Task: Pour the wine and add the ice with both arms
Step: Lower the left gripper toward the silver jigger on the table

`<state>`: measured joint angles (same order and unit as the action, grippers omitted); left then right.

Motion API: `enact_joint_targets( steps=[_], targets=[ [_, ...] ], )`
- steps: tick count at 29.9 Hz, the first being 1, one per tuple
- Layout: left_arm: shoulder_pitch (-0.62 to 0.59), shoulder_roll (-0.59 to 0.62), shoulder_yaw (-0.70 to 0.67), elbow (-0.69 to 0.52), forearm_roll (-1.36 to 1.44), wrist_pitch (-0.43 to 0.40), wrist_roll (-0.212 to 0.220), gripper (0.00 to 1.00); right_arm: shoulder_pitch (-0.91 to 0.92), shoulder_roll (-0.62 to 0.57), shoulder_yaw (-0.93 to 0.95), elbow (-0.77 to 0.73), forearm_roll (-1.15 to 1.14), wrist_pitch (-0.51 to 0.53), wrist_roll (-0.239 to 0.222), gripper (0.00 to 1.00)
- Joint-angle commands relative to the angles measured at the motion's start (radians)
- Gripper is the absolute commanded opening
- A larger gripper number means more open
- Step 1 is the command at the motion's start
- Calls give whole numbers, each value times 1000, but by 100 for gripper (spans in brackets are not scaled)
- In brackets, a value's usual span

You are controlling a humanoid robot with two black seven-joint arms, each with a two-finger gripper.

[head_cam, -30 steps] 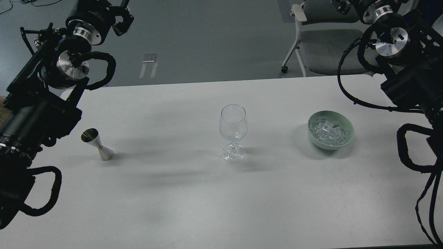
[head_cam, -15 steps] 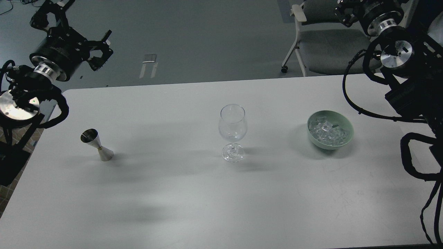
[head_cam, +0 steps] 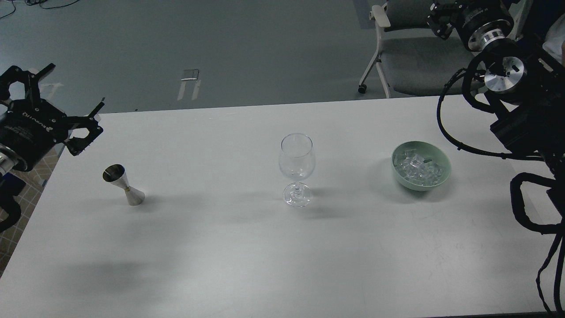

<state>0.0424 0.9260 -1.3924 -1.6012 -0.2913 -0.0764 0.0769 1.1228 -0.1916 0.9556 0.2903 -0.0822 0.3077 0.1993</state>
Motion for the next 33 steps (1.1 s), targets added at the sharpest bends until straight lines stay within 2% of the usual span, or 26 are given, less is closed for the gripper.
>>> enact_joint_targets(
  steps=[1,6,10,15,17,22,26,29,33],
  targets=[
    [166,-50,-115,-49,-8,-19,0,98,-1,0,0,-2,-1,-4,0,100],
    [353,-150,-209,-155,-8,-19,0,98,-14,-3,-1,-6,-4,-6,0,100],
    [430,-216,-237,-163,-8,-20,0,98,-12,-6,-1,-8,-5,-6,0,100],
    [531,-331,-224,-163,-3,-154,-5,98,-14,-6,-3,-11,-5,-10,0,100],
    [536,-375,-221,-163,3,-175,0,98,-14,-3,-3,-11,-5,-12,0,100],
    [518,-421,-208,-160,20,-142,-9,96,-12,1,-3,-10,-5,-16,0,100],
    [452,-472,-206,-128,18,-16,0,95,-12,4,-3,-6,-5,-47,0,100],
    [410,-524,-204,-96,20,38,3,95,-14,9,-1,-5,-5,-56,0,100],
    [356,-547,-186,-52,20,49,26,91,-12,15,-1,-6,-5,-56,0,100]
  ],
)
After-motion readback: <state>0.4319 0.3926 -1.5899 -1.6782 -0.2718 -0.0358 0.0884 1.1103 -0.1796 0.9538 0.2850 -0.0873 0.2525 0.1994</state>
